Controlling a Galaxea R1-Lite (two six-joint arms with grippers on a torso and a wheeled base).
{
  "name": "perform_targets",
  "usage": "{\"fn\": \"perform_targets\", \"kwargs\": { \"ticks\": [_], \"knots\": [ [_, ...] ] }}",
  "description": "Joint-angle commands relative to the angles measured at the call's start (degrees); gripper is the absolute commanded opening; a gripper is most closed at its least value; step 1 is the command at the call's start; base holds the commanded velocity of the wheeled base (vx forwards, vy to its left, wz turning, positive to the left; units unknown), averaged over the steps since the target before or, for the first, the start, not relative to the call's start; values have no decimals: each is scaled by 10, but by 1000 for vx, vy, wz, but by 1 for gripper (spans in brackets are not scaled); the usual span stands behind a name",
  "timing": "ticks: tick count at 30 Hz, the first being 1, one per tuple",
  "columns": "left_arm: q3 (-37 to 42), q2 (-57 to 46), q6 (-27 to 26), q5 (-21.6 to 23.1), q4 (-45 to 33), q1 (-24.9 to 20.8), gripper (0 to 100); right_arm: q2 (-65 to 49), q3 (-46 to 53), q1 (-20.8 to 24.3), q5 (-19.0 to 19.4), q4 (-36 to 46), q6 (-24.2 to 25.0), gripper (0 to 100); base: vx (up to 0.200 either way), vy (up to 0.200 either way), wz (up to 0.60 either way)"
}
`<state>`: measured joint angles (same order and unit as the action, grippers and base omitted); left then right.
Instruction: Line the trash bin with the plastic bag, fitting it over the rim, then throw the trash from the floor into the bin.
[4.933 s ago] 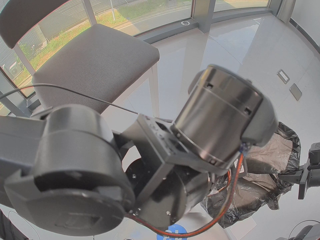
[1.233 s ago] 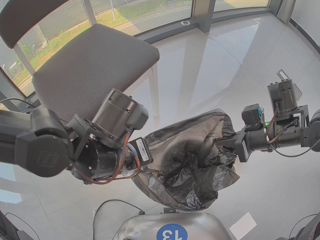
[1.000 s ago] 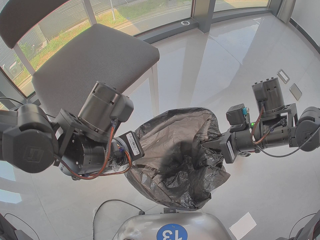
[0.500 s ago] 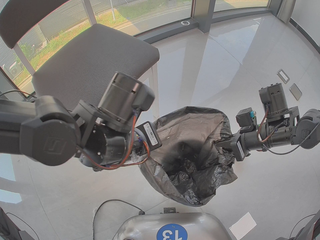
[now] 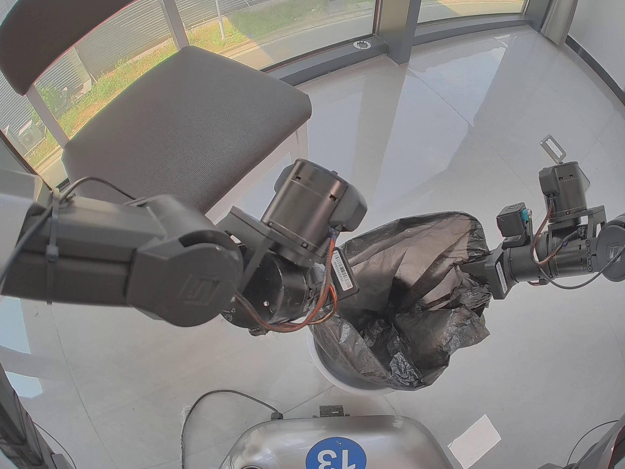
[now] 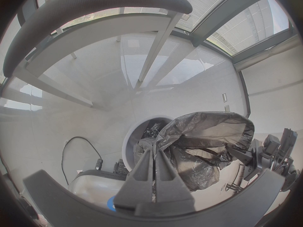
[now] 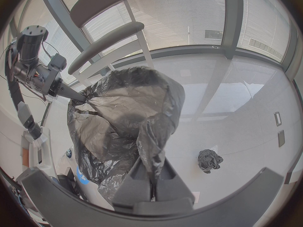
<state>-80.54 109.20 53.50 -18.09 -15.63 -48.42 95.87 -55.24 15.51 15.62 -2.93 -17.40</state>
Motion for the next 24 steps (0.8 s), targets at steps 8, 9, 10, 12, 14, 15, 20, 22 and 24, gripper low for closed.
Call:
{"fn": "perform_targets", "kwargs": {
  "ticks": [8,9,10,12,14,15,20,22,24],
  "knots": [
    [39,0,-46,-2,36,55,0,95,-40,32,2,-10,-4,0,0,0,0],
    [44,-1,-53,-2,42,59,0,102,-44,32,3,-9,-5,0,0,0,0],
    [51,-2,-60,-2,50,61,0,108,-48,32,3,-8,-7,0,0,0,0],
    [63,-4,-67,-1,63,60,0,115,-47,30,3,-7,-19,0,0,0,0],
    [67,-1,-78,1,71,56,0,117,-41,19,3,-6,-34,0,0,0,0],
    [67,3,-86,2,76,55,0,117,-37,7,3,-6,-42,0,0,0,0],
    [52,33,-122,9,109,44,0,114,-28,-36,4,-7,-68,0,0,0,0],
    [47,46,-136,18,112,43,0,113,-27,-37,4,-6,-68,0,0,0,0],
    [41,52,-151,28,112,43,0,113,-28,-37,4,-7,-68,0,0,0,0]
  ]
}}
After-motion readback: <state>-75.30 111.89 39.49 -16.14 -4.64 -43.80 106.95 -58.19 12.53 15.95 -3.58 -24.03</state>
